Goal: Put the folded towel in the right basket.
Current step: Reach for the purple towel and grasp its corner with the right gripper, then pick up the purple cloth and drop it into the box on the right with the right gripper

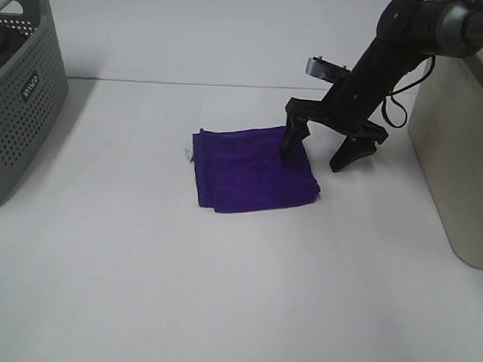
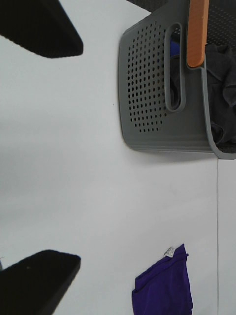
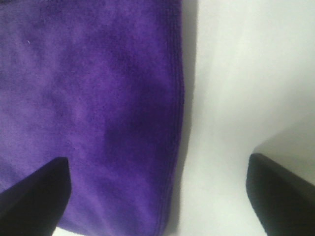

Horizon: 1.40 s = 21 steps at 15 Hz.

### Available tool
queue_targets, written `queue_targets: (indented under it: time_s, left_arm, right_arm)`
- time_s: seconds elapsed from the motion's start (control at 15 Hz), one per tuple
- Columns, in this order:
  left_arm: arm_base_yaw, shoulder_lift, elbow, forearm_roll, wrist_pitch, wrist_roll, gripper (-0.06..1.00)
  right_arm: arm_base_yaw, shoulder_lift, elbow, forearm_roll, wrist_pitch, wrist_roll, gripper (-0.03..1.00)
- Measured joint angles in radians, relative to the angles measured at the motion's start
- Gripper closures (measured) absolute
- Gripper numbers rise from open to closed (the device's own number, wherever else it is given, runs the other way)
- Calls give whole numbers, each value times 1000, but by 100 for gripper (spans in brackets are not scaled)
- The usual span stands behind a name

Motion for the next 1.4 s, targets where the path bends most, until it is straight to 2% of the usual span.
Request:
queue_targets:
  time_s: [0.2, 0.33, 0.4, 0.47, 0.53, 0.6, 0.73, 0.8, 1.13, 1.4]
  left_arm:
    - [0, 0, 0, 0, 0, 0, -5]
    - [0, 0, 0, 0, 0, 0, -5]
    - [0, 0, 0, 0, 0, 0, -5]
    - [0, 0, 0, 0, 0, 0, -5]
    - [0, 0, 0, 0, 0, 0, -5]
    - [0, 0, 0, 0, 0, 0, -5]
    - [0, 0, 0, 0, 0, 0, -5]
    - [0, 0, 0, 0, 0, 0, -5]
    - [0, 0, 0, 0, 0, 0, -5]
    - [0, 0, 0, 0, 0, 0, -5]
  right_arm:
    - [9, 22, -15, 30, 2, 1, 5]
    - [47, 43, -22, 93, -19, 3, 7]
    - [123, 68, -28, 189, -114, 3, 13]
    - [169, 81, -30, 232, -184, 3, 20]
    - [219, 94, -30, 250, -256, 3, 33]
    - [259, 104, -30, 252, -306, 3, 41]
    - [307, 116, -30, 253, -360, 3, 86]
    - [326, 119, -30, 253, -381, 3, 90]
    - [333, 114, -30, 258, -378, 3, 90]
    - [261, 0, -1, 188, -182, 27, 90]
